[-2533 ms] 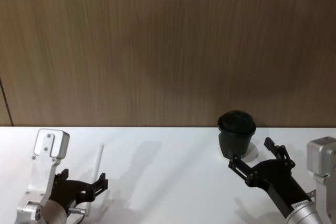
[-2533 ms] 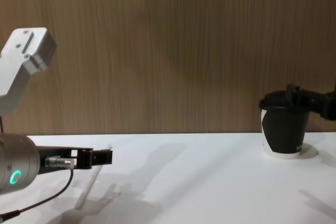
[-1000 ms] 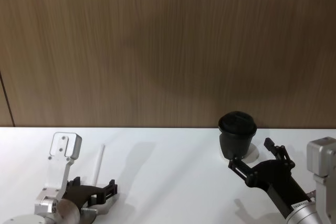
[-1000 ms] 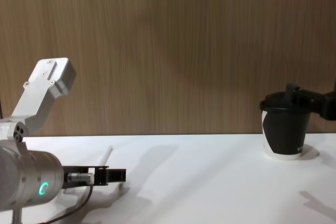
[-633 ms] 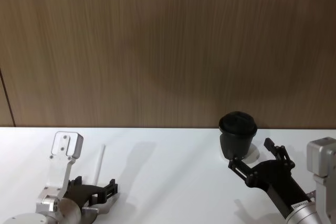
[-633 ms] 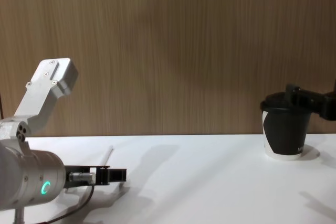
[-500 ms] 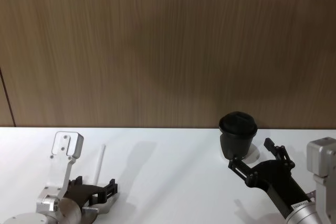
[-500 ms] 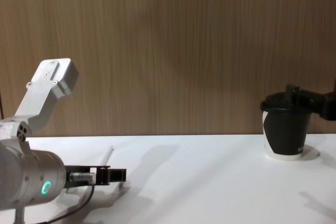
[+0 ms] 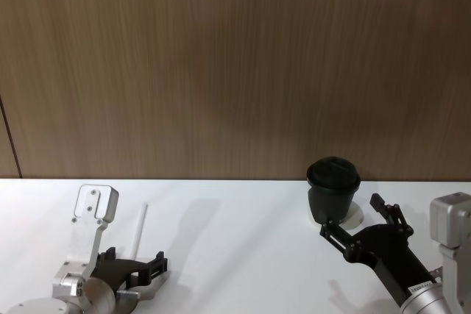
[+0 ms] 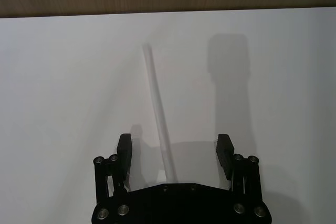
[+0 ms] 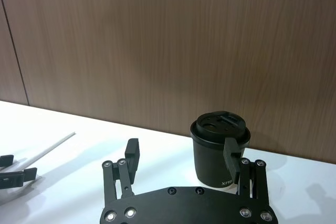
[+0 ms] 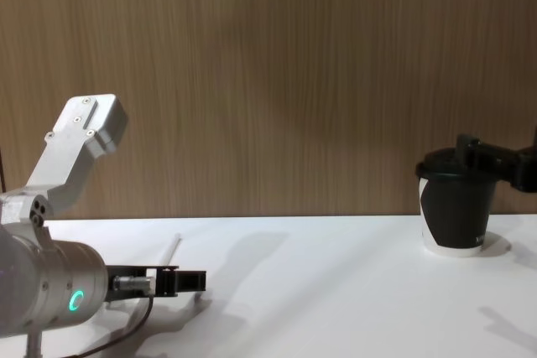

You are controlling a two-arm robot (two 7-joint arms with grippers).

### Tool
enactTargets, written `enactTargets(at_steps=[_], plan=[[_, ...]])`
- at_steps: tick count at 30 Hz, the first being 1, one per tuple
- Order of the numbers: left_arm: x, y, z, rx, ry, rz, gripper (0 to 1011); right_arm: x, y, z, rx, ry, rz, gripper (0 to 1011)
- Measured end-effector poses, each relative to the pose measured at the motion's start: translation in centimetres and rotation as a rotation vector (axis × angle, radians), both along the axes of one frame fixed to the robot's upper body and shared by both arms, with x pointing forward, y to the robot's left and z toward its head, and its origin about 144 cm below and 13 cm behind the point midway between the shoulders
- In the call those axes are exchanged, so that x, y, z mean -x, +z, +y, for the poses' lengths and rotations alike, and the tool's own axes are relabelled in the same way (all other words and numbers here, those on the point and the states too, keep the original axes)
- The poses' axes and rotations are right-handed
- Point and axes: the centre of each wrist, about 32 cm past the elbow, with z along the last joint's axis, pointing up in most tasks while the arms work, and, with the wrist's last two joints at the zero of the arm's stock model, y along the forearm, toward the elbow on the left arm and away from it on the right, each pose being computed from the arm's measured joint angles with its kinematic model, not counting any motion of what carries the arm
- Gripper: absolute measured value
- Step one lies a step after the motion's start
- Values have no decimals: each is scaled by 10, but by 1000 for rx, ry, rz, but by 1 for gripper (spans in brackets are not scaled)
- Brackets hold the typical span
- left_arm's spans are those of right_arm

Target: Pick up the straw with one hand, pass it to the other hand, and insert it into the cup.

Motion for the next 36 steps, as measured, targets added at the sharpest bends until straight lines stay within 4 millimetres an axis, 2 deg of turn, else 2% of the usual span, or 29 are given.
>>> enactTargets(at_steps=[14,36], plan=[[0,0,0,0,0,1,980,0,0,0,0,0,0,1001],[0,-1,0,-1,1,3,872,0,0,0,0,0,0,1001]])
